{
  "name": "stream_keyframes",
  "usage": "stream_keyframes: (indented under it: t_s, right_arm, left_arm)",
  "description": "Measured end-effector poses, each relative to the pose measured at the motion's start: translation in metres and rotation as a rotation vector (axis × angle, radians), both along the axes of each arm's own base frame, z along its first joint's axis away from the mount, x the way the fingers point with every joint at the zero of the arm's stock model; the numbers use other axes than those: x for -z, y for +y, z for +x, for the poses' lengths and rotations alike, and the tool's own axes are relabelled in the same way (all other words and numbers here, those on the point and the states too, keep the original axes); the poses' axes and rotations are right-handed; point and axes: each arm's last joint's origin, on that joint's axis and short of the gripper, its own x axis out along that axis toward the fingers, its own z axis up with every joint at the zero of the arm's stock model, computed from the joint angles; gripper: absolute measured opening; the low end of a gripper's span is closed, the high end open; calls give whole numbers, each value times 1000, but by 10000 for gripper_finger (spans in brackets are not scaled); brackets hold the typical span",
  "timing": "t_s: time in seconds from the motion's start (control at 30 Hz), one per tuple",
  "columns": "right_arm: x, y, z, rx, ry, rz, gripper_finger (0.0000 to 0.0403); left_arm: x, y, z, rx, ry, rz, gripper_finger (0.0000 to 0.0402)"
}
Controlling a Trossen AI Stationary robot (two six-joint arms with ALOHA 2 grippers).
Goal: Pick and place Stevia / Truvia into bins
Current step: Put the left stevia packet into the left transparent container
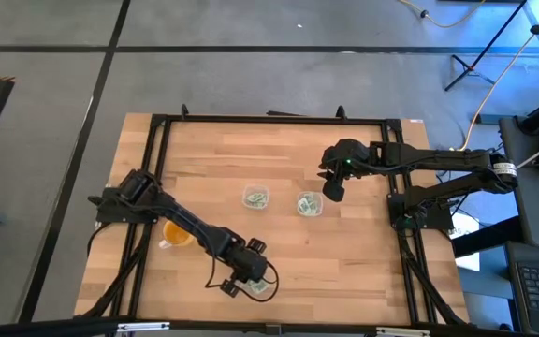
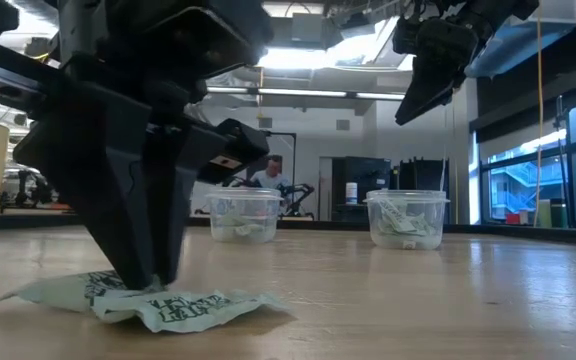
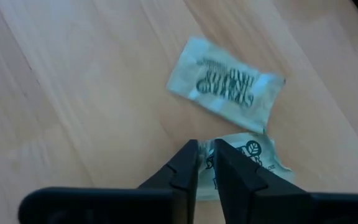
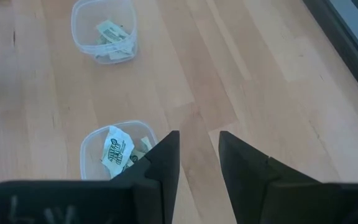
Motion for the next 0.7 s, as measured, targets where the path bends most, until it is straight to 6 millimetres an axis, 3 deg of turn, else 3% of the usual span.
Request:
stream_keyframes:
  t_s: [0.33,0.53,0.7]
  right_arm:
    - [0,0,0,0,0,0,116]
    - [0,0,0,-2,1,-1,116]
    - [0,0,0,-3,1,-3,116]
  left_arm:
    - [-5,3,-3,51,-6,28,6]
    - [-7,7,-4,41,18,26,4]
    - [-28,19,-10,16,32,33,3]
